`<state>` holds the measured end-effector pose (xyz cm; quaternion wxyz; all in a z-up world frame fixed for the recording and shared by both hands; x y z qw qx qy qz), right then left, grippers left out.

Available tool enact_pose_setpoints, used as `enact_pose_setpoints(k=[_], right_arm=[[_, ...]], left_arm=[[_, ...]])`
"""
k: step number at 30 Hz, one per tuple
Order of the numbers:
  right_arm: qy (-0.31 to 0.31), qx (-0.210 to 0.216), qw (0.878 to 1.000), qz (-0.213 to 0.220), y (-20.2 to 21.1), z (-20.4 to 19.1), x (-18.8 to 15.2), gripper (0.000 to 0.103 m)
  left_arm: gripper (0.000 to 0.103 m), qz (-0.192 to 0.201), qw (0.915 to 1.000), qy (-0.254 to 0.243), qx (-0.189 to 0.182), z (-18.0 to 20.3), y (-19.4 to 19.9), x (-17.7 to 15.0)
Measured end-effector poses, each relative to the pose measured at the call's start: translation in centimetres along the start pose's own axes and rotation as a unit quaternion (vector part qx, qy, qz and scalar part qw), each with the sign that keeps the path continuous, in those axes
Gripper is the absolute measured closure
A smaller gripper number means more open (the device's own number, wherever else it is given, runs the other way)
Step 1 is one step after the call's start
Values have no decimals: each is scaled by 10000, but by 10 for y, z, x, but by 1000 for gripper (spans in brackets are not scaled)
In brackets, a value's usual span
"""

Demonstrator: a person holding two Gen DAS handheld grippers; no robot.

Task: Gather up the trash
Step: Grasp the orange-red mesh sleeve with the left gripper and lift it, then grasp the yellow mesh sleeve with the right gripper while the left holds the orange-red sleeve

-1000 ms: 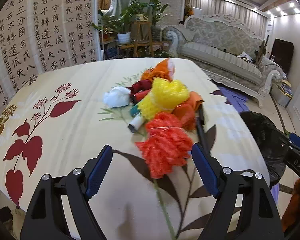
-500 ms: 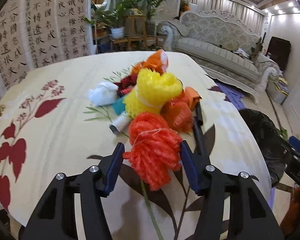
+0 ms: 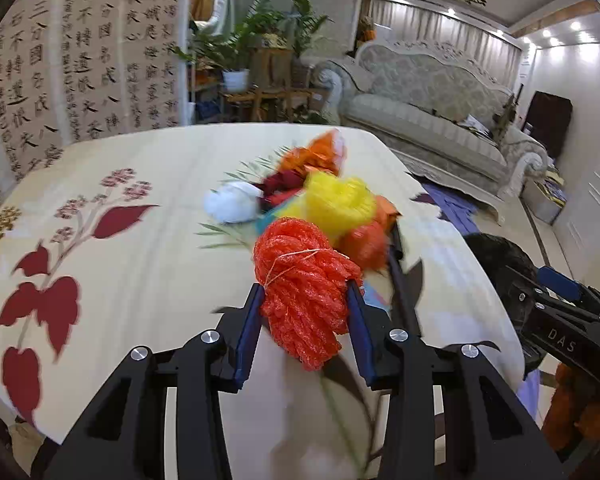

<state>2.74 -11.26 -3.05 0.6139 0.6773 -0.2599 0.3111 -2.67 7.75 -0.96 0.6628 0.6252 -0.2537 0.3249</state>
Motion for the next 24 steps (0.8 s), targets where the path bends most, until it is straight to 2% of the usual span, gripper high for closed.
enact_pose_setpoints(k=[11, 21, 24], right_arm=[[584, 642, 9962, 84, 4, -75, 15, 25], [1071, 996, 9892, -67, -9, -142, 12, 25], [1123, 1071, 9877, -181, -17, -152, 10, 34]], left_arm=[[62, 52, 9962, 485, 723, -82, 1, 2], [62, 106, 9907, 788, 1103, -137, 4, -3], [62, 68, 9901, 778, 1165, -145, 4, -7]])
Point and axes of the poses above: each gripper's, at about its wrist camera, not at the fingertips, and y roughly against the way its jaws point, z to its right, x to its top, the point moved 1 cm from there along -y, roughly the way its jaws point, and after that the axes turned 1 degree about x, right-handed, at the moved point
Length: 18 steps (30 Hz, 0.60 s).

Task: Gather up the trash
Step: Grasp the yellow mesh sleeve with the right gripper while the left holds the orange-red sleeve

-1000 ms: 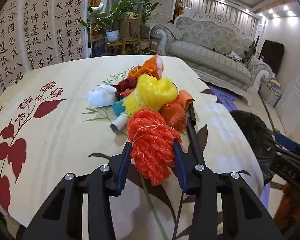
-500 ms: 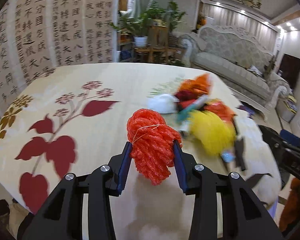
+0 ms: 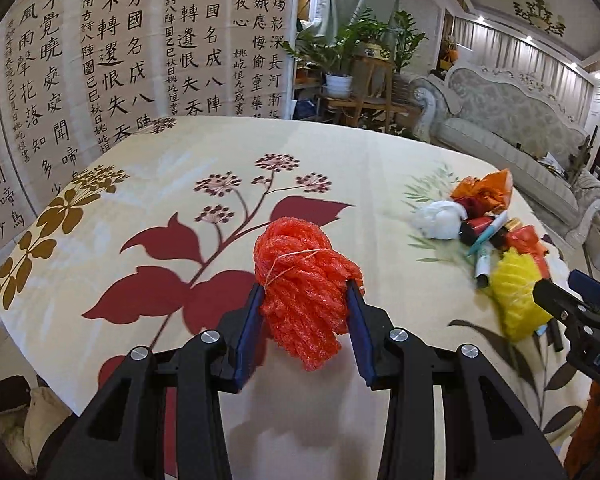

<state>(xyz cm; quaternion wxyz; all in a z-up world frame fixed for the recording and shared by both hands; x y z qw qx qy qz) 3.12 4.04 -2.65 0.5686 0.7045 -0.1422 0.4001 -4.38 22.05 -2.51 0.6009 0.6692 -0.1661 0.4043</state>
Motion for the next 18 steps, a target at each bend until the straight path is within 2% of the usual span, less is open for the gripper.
enact_pose_setpoints(k=[3, 5, 13, 18], right_arm=[[-66, 105, 9998, -175, -12, -2, -2, 44], [-106, 234, 9992, -302, -18, -2, -3, 58], [-51, 184, 9998, -11, 5, 4, -8, 63], [-226, -59, 9994, 255, 32, 33, -13, 63]], left_arm=[[62, -39, 10000, 17, -16, -4, -1, -2], [62, -56, 10000, 23, -31, -4, -1, -4], [62, 44, 9997, -28, -245, 11, 8, -3], [62, 164, 9977, -172, -630, 42, 22, 1]])
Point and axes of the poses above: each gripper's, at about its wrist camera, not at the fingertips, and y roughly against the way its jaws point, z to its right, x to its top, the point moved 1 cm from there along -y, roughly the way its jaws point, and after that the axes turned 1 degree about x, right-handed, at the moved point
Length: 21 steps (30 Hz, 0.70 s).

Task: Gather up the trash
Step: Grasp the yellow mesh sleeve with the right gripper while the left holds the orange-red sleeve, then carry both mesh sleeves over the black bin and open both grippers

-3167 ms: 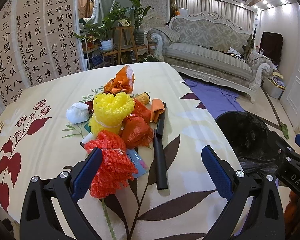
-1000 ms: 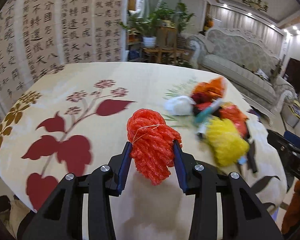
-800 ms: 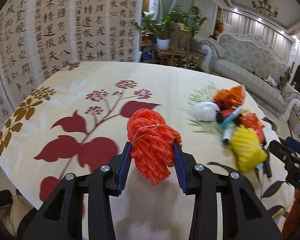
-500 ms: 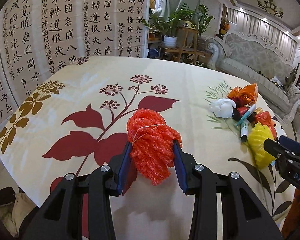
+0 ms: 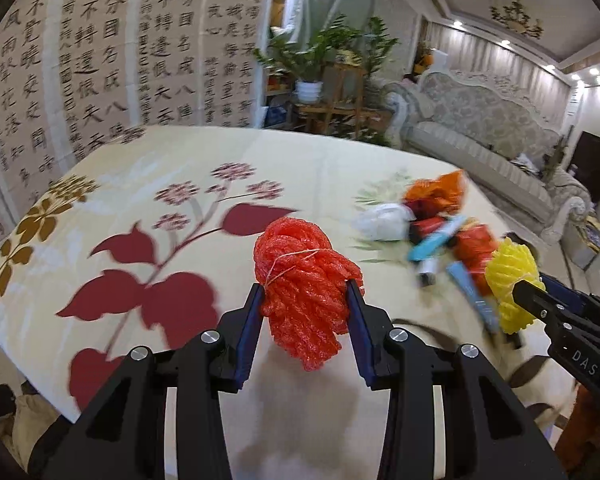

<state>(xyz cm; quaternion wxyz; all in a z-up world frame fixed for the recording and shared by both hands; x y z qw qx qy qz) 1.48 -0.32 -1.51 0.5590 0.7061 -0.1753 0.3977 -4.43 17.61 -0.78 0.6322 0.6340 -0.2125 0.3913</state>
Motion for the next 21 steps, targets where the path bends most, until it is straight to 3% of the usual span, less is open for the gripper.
enact_pose_setpoints(k=[8, 16, 21], right_arm=[[-542, -846, 9945, 312, 40, 82, -11, 63], [-1034, -1589, 9808, 447, 61, 163, -29, 63], [-1249, -1804, 9744, 483, 62, 202, -37, 63]], left_arm=[[62, 102, 9952, -545, -801, 84, 5, 5], [62, 161, 9805, -1128, -1601, 178, -1, 5], [62, 185, 9726, -1429, -1823, 222, -10, 4]])
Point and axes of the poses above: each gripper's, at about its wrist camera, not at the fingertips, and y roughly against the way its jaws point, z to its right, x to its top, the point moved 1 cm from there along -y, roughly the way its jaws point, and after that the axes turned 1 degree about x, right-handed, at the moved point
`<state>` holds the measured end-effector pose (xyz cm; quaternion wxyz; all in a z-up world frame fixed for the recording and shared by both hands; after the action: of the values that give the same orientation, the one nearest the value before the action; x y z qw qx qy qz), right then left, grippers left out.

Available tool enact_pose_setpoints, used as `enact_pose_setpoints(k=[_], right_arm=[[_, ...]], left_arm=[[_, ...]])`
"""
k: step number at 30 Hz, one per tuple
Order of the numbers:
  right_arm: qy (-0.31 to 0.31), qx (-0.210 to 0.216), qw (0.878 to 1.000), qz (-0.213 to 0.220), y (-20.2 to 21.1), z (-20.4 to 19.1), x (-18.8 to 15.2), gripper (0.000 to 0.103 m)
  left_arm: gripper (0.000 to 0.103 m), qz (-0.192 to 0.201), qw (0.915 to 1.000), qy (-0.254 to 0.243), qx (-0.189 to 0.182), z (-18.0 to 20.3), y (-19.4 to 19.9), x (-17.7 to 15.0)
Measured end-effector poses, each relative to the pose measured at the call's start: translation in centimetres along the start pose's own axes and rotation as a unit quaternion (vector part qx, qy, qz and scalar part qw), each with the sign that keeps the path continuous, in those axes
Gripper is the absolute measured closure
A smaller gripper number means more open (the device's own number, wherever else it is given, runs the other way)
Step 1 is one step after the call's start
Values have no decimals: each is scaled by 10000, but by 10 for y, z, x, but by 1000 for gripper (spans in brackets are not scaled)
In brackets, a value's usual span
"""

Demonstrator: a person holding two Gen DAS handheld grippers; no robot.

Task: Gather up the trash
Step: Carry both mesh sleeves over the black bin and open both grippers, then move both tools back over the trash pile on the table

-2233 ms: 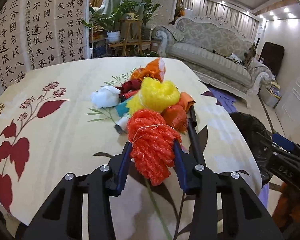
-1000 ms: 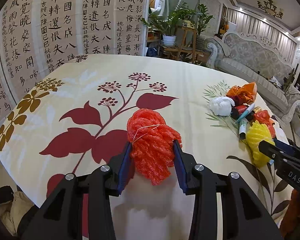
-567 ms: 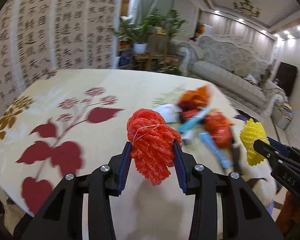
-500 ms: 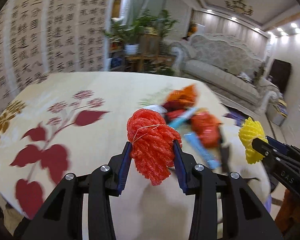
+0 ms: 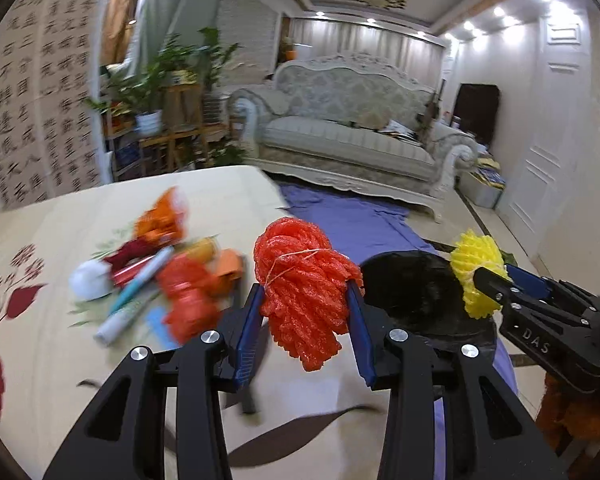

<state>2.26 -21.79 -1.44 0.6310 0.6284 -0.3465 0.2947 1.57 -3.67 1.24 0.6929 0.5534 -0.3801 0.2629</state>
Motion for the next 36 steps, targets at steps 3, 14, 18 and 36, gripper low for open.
enact_pose_setpoints(k=[3, 14, 18, 36], right_arm=[[-110, -44, 9999, -45, -9, 15, -1, 63], [-380, -209, 9990, -105, -40, 47, 4, 62], [-564, -232, 9981, -58, -47, 58, 6, 52], [-688, -201, 9974, -97, -36, 57, 0, 45]], left_arm=[[62, -36, 9999, -125, -68, 14, -15, 4], [62, -213, 9987, -423, -199, 57, -63, 11], [57, -297, 9981, -505, -206, 67, -78, 15], [32, -327, 9990, -309, 82, 51, -67, 17]])
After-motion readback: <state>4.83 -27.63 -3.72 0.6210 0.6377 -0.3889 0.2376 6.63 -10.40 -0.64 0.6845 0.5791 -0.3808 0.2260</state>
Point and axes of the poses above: each gripper's, at about its wrist camera, not at the fingertips, and y roughly against the way its jaws point, z to its right, x to its top, the point moved 1 cm from there along -y, roughly the way its jaws point, and after that the axes turned 1 degree about x, right-handed, at the moved point
